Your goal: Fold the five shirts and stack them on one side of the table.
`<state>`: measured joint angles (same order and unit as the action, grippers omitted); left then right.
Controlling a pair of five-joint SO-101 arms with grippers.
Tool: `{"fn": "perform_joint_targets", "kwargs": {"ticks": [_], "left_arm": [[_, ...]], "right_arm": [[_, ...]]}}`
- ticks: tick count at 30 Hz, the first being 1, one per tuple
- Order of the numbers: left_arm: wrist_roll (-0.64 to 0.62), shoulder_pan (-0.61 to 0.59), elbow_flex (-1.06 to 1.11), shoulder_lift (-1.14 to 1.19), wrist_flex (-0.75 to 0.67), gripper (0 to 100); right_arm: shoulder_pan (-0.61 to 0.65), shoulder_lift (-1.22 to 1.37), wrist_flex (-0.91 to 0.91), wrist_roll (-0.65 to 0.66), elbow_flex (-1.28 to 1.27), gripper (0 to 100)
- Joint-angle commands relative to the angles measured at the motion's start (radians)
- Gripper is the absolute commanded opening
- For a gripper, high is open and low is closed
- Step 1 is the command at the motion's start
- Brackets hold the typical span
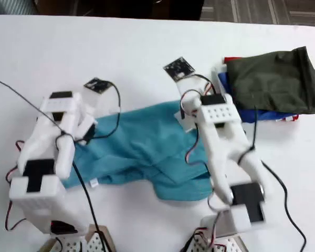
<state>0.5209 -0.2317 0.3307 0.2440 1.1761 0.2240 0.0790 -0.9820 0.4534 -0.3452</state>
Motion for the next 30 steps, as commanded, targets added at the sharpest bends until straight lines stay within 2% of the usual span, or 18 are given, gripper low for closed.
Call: {"fn": "perform_joint_targets", "kwargs": {"ticks": [1,7,15,23,27,30], "left_arm": [[-0.003,-0.071,-0.122,0.064,0.028,2],[0.000,-0.121,-0.346,0.215,0.150,2],[-0.002,-0.120,-0.667,0.402,0.270,2],[0.003,-0.117,-0.951,0.459,0.511,2],[0.035,-0.104,-1.003,0.456,0.601,2],[0.037,-0.110,-0.970,0.405,0.601,2]], "right_arm": [[-0.051,0.139,0.013,-0.006,0.118,2.0],[-0.142,0.344,-0.015,-0.002,0.282,2.0],[-0.085,0.421,-0.110,-0.006,0.474,1.9],[-0.056,0.341,-0.266,-0.009,0.551,2.0],[-0.056,0.226,-0.311,-0.008,0.519,2.2],[-0.031,0.093,-0.323,-0.002,0.404,3.4]]}}
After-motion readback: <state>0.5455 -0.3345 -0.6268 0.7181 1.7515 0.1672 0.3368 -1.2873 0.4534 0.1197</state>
